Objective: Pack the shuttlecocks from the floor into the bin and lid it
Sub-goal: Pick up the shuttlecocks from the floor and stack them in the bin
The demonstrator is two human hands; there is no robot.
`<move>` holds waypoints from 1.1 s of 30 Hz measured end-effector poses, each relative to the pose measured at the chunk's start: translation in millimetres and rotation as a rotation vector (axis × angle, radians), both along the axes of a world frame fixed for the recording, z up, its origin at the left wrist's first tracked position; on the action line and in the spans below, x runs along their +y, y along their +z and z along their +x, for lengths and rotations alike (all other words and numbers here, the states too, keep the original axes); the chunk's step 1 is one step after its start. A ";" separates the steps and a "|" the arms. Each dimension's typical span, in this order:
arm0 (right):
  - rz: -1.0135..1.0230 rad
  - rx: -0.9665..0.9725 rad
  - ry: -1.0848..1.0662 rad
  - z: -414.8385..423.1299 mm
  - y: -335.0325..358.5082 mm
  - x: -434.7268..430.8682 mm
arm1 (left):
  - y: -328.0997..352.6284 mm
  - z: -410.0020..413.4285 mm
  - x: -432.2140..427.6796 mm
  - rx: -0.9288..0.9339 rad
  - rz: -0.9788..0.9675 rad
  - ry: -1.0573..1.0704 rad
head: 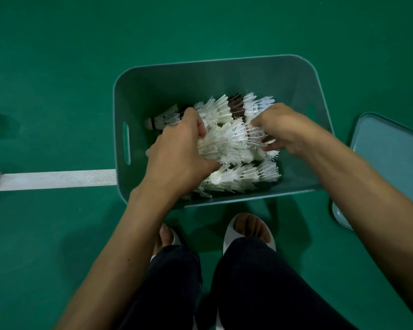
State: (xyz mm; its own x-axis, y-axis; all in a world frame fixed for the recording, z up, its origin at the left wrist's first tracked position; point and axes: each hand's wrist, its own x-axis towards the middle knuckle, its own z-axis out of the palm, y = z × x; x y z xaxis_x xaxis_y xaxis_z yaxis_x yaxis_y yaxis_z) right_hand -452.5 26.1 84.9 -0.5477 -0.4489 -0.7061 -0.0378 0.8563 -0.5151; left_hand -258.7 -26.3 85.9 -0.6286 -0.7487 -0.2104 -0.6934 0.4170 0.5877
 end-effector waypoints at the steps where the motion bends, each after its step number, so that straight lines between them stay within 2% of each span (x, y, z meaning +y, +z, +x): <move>1: 0.004 -0.006 -0.005 -0.5 -1.0 -1.9 | 0.0 -1.8 -0.3 -0.002 -0.010 -0.002; 9: 0.008 -0.076 -0.020 0.2 -7.6 -4.2 | 4.1 -9.3 -2.5 -0.007 -0.063 -0.017; 10: 0.002 -0.023 -0.006 -2.2 -4.6 -0.6 | 6.9 -9.7 -2.1 0.015 -0.071 -0.013; 13: -0.006 0.319 0.143 -2.5 15.5 14.9 | 14.7 -11.9 1.1 0.106 -0.060 0.016; 15: -0.116 0.452 0.144 1.9 32.7 25.5 | 19.9 -14.4 5.6 0.162 -0.057 0.031; 17: -0.282 0.344 0.120 14.8 51.1 31.3 | 24.6 -19.1 11.1 0.220 -0.072 0.035; 19: -0.329 0.154 0.225 29.1 63.7 34.7 | 29.1 -26.4 17.8 0.294 -0.079 0.028; 20: -0.336 0.118 0.289 32.6 65.7 36.9 | 31.4 -29.8 21.1 0.329 -0.073 0.016; 22: -0.318 0.239 0.340 26.7 66.9 41.7 | 32.6 -33.3 25.8 0.346 -0.041 -0.023; 25: -0.093 0.728 0.347 2.4 71.3 50.7 | 25.9 -24.4 25.2 0.169 -0.113 -0.087; 27: 0.090 0.926 0.381 -1.1 73.8 52.1 | 20.1 -12.9 20.9 -0.027 -0.184 -0.144; 30: 0.198 0.895 0.532 13.0 60.0 42.9 | 10.9 0.8 17.0 -0.265 -0.157 -0.253; 33: 0.205 0.756 0.563 14.4 36.1 31.9 | 6.5 5.4 13.4 -0.303 -0.113 -0.257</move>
State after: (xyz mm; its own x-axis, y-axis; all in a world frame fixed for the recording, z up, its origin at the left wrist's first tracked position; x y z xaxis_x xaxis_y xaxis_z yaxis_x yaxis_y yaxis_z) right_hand -438.1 58.0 120.9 -0.6321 -0.6919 -0.3490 -0.7308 0.6820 -0.0283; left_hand -253.4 -12.9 92.3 -0.7203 -0.6045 -0.3402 -0.6929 0.6495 0.3130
